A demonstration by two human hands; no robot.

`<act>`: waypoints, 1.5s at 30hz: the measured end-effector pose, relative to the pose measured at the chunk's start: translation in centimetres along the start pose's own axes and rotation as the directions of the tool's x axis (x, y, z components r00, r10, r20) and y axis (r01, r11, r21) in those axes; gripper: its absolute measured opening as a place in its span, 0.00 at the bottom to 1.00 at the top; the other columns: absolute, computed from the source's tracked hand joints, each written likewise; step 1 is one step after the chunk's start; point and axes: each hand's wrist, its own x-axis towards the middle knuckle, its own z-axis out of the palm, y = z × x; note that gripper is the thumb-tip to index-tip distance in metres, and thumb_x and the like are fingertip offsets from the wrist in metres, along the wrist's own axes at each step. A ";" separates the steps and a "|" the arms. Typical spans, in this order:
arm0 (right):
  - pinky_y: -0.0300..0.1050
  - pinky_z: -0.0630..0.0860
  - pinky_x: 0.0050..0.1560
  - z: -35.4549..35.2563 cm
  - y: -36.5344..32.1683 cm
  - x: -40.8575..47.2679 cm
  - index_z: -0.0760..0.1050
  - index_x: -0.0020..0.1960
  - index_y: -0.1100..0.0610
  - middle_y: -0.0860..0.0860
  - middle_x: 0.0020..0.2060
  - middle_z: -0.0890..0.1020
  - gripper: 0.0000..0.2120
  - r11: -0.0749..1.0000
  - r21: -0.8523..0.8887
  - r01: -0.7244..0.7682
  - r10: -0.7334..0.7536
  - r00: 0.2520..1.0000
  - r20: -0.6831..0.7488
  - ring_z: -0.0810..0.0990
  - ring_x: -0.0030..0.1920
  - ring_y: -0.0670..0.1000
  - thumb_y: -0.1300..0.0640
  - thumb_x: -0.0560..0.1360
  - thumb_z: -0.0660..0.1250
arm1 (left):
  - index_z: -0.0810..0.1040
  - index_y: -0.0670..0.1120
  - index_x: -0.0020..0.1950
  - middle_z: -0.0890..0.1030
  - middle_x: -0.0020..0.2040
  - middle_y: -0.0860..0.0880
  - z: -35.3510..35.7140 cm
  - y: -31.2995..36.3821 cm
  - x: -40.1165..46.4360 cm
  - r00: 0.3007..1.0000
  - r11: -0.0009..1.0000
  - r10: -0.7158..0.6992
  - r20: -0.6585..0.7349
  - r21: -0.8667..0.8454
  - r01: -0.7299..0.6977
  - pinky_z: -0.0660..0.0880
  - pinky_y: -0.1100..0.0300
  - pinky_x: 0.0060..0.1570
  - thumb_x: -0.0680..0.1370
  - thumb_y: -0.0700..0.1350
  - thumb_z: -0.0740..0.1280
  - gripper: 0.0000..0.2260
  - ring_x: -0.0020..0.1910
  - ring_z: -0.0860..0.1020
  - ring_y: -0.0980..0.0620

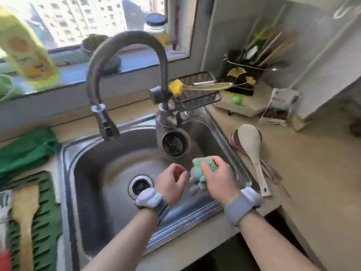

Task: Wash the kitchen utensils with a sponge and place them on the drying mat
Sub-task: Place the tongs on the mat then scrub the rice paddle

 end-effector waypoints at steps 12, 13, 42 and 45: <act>0.44 0.68 0.37 -15.9 10.5 9.2 0.76 0.44 0.54 0.53 0.40 0.79 0.13 0.856 -0.479 -0.194 0.112 0.975 -0.194 0.77 0.43 0.59 0.44 0.73 0.66 | 0.75 0.48 0.64 0.81 0.56 0.50 15.5 10.2 5.6 0.965 0.983 0.081 0.249 0.139 -0.119 0.70 0.65 0.53 0.78 0.48 0.65 0.15 0.54 0.78 0.52; 0.44 0.67 0.39 -15.9 10.9 9.6 0.75 0.45 0.53 0.52 0.42 0.77 0.14 0.828 -0.532 -0.178 0.110 0.981 -0.157 0.77 0.45 0.59 0.42 0.73 0.65 | 0.74 0.49 0.66 0.80 0.59 0.50 16.1 10.3 5.6 0.958 0.978 0.083 0.274 0.162 -0.131 0.70 0.64 0.56 0.79 0.47 0.64 0.16 0.57 0.78 0.51; 0.50 0.79 0.44 -16.8 7.2 11.6 0.78 0.45 0.53 0.49 0.39 0.83 0.10 0.982 0.182 -0.042 0.089 0.961 -0.260 0.82 0.42 0.52 0.46 0.72 0.66 | 0.73 0.38 0.53 0.77 0.41 0.40 12.7 12.5 4.4 0.942 0.612 -0.141 0.304 -0.721 0.324 0.81 0.47 0.42 0.82 0.39 0.61 0.05 0.39 0.81 0.40; 0.36 0.77 0.46 -14.8 3.5 11.7 0.80 0.53 0.52 0.46 0.43 0.83 0.10 0.974 0.153 0.168 -0.115 0.944 -0.308 0.81 0.43 0.43 0.50 0.77 0.64 | 0.74 0.41 0.55 0.75 0.41 0.43 10.9 11.8 4.0 0.951 0.634 -0.129 0.281 -0.714 0.297 0.77 0.54 0.34 0.82 0.40 0.59 0.05 0.34 0.79 0.45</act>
